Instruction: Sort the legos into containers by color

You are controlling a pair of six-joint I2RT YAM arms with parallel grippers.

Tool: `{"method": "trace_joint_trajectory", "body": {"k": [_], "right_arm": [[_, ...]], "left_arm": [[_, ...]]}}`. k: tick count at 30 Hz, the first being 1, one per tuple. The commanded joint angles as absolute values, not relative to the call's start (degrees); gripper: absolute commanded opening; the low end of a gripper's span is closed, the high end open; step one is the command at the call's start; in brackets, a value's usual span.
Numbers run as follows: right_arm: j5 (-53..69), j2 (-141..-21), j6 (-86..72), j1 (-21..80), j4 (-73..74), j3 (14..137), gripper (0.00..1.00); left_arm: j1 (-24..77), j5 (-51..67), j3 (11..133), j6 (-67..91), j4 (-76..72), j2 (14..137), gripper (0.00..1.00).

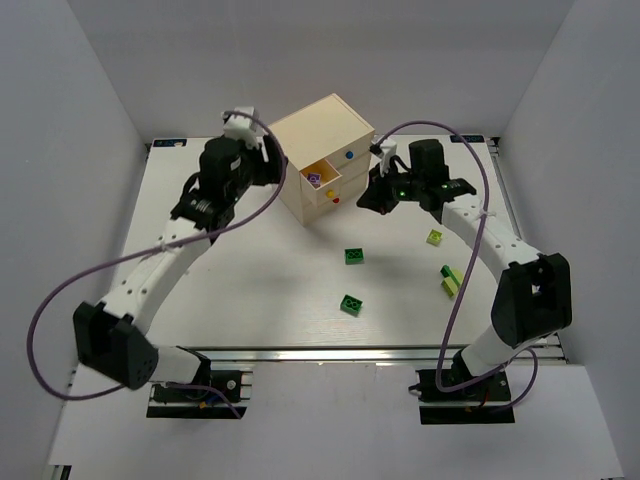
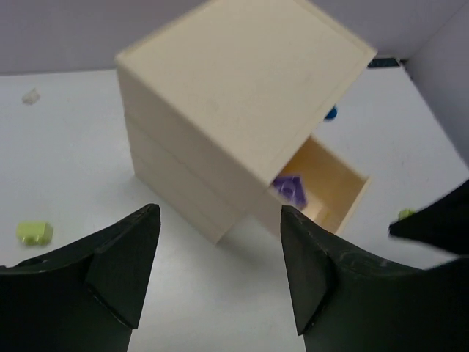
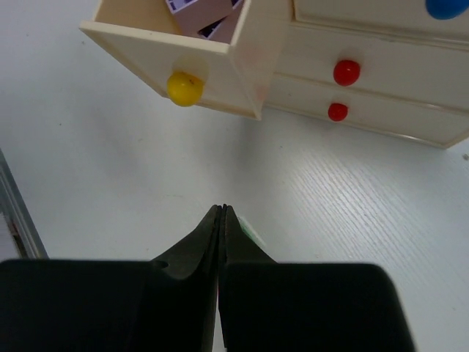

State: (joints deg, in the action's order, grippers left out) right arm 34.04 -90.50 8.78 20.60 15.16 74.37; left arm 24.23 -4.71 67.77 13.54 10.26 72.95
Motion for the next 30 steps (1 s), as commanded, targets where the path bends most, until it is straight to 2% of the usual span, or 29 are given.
{"method": "trace_joint_trajectory", "body": {"k": [1, 6, 10, 13, 22, 30], "right_arm": [[36.12, -90.44, 7.56, 22.06, 11.87, 77.08, 0.00], [36.47, -91.14, 5.36, 23.90, 9.14, 77.34, 0.04], [36.39, -92.20, 3.78, 25.48, 7.48, 78.31, 0.04], [36.04, -92.63, 2.82, 25.93, 5.45, 78.75, 0.04], [36.56, -93.78, 1.67, 26.37, 2.55, 78.31, 0.03], [35.51, -96.32, 1.32, 26.46, 0.70, 78.66, 0.02]], "left_arm": [[22.95, -2.55, 78.02, 12.75, 10.45, 82.24, 0.77], [19.70, -1.85, 93.83, 10.28, 11.87, 95.87, 0.84], [17.75, -0.53, 101.06, 10.20, 9.94, 103.26, 0.87], [16.62, 1.84, 104.05, 8.18, 7.22, 107.57, 0.92], [14.33, 10.62, 113.72, 4.75, 7.02, 116.27, 0.93], [13.19, 15.99, 113.90, 4.83, 9.57, 117.86, 0.92]]}}
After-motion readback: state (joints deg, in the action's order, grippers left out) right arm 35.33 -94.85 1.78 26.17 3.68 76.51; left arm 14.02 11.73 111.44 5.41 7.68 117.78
